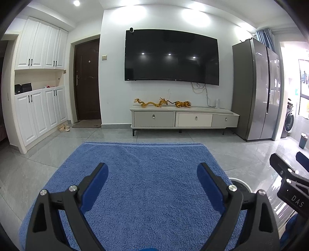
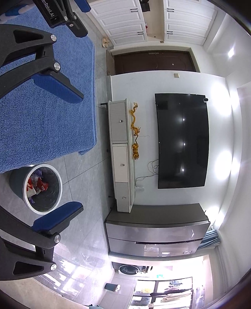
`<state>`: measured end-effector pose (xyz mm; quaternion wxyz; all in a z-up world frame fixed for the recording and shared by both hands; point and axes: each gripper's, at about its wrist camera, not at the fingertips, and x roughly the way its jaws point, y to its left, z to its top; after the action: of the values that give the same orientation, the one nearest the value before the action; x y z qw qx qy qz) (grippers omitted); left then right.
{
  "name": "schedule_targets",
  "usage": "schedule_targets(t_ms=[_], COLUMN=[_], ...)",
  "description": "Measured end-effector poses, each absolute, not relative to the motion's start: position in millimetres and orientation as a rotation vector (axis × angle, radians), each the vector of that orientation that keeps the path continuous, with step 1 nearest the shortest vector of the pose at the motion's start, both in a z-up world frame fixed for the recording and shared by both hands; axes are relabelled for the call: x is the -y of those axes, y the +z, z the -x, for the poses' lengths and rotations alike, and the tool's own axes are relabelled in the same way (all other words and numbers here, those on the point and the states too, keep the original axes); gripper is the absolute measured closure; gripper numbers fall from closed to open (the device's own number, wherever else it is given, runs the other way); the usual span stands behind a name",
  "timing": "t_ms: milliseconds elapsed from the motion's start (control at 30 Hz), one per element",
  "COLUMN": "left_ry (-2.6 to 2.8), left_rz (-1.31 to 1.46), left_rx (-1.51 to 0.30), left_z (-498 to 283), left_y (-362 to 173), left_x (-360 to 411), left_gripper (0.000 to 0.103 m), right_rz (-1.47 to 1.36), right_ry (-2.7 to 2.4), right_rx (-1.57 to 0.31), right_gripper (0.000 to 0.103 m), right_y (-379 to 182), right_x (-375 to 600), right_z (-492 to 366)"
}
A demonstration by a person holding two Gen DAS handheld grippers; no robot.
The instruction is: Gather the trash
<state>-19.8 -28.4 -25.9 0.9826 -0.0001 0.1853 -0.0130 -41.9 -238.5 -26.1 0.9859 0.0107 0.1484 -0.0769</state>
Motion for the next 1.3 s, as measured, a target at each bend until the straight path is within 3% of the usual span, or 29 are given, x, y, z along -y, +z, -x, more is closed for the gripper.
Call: schedule_targets(t_ms=[1300], left_ry=[-0.1], left_rz=[-0.038], left_rx=[-0.389], left_z=[13], left_y=[-28], left_x=[53], left_gripper=[0.01], right_rz=[-0.015], right_ry=[-0.179], right_rx=[-0.323], right_gripper=[0.0], right_y=[-29], right_x=[250], right_z=[41])
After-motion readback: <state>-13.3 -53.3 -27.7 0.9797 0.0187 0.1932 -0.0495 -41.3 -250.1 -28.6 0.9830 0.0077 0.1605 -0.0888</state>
